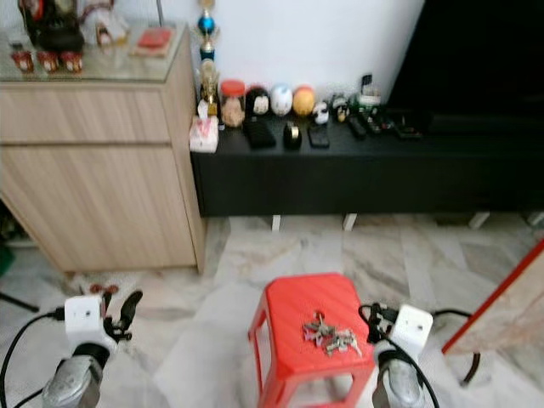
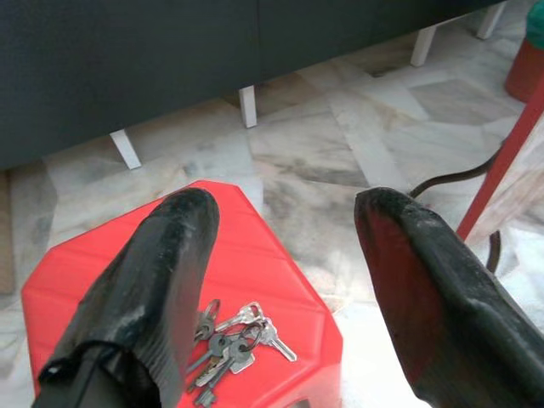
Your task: Hang keys on a hook
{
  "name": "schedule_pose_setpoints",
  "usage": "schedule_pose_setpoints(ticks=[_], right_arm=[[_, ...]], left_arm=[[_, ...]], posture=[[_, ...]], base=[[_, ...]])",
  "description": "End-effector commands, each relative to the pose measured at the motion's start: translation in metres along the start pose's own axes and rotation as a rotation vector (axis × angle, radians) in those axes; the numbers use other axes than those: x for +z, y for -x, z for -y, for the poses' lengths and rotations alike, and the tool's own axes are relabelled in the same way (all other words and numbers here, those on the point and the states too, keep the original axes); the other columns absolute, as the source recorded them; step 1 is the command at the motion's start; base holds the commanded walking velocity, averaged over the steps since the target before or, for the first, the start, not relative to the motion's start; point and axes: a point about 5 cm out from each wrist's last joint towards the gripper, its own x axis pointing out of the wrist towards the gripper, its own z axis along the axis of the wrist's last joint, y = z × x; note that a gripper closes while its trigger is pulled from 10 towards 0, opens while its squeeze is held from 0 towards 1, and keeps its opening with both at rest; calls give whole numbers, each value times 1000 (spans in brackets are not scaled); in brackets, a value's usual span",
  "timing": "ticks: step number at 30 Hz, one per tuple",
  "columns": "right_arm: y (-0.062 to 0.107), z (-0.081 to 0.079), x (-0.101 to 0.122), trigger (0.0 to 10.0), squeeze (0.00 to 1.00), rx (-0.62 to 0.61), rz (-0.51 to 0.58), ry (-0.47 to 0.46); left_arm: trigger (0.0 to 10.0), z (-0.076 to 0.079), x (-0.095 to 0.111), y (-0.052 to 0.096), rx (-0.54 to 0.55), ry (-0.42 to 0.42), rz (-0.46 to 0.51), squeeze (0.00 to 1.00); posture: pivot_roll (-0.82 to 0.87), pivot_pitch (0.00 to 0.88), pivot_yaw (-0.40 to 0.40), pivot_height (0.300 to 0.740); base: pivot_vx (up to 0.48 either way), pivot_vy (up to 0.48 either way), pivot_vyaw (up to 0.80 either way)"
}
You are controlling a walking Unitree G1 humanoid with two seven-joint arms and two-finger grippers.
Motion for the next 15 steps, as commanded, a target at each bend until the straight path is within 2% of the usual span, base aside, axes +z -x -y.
schedule_pose_setpoints(ticks=[1,10,15], right_arm=[[-2,1,3,10000,0,5,12,12],[3,0,-3,10000,0,35,4,34],[4,-2,-3,10000,0,52,3,41]], left_arm=[[10000,2,0,-1,-19,-20,-2,0],[10000,-1,-2,3,0,-10,-1,0],[10000,2,-2,2,-16,-9,-5,0]], posture=[[152,0,-56,740],[147,0,-50,740],[146,0,-50,740]], base=[[0,-270,0],[0,-265,0],[0,0,0]])
